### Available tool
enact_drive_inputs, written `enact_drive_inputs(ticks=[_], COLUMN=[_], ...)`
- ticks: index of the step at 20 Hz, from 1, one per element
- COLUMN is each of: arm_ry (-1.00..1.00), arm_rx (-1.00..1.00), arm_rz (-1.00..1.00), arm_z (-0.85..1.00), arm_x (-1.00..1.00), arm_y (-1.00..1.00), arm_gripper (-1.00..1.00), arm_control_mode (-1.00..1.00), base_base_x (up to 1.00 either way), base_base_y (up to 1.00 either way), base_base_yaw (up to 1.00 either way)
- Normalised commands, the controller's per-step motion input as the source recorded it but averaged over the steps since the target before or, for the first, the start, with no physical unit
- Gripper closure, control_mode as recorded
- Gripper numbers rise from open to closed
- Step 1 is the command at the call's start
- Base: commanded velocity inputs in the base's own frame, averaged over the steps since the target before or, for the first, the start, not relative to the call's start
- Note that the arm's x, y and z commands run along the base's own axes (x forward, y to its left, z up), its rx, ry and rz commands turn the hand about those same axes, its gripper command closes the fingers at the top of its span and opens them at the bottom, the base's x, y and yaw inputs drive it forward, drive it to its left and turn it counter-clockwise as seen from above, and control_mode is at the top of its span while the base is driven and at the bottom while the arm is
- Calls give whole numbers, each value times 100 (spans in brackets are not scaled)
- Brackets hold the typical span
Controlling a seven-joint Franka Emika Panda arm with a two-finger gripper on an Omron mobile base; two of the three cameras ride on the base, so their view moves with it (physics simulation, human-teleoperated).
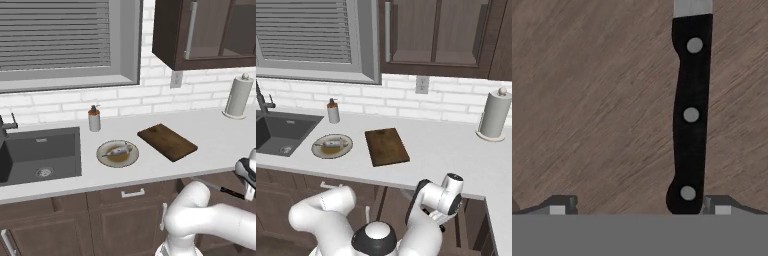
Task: Pick up the knife from the drawer and place it on the cutting board. Then place the meat from the plate to the cutting board.
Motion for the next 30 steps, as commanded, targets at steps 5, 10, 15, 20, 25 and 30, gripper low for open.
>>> enact_drive_inputs(ticks=[5,10,15,20,25,30], arm_ry=[0,0,-6,-6,-3,0], arm_rx=[3,3,3,2,1,0], arm_rz=[8,7,2,0,0,0], arm_z=[-11,-11,0,0,4,12], arm_x=[0,0,0,4,16,18], arm_y=[0,0,0,0,1,0], arm_gripper=[-100,-100,-100,-100,-100,-100], arm_control_mode=[-100,-100,-100,-100,-100,-100], base_base_x=[0,0,0,0,0,0], base_base_y=[0,0,0,0,0,0], base_base_yaw=[0,0,0,0,0,0])
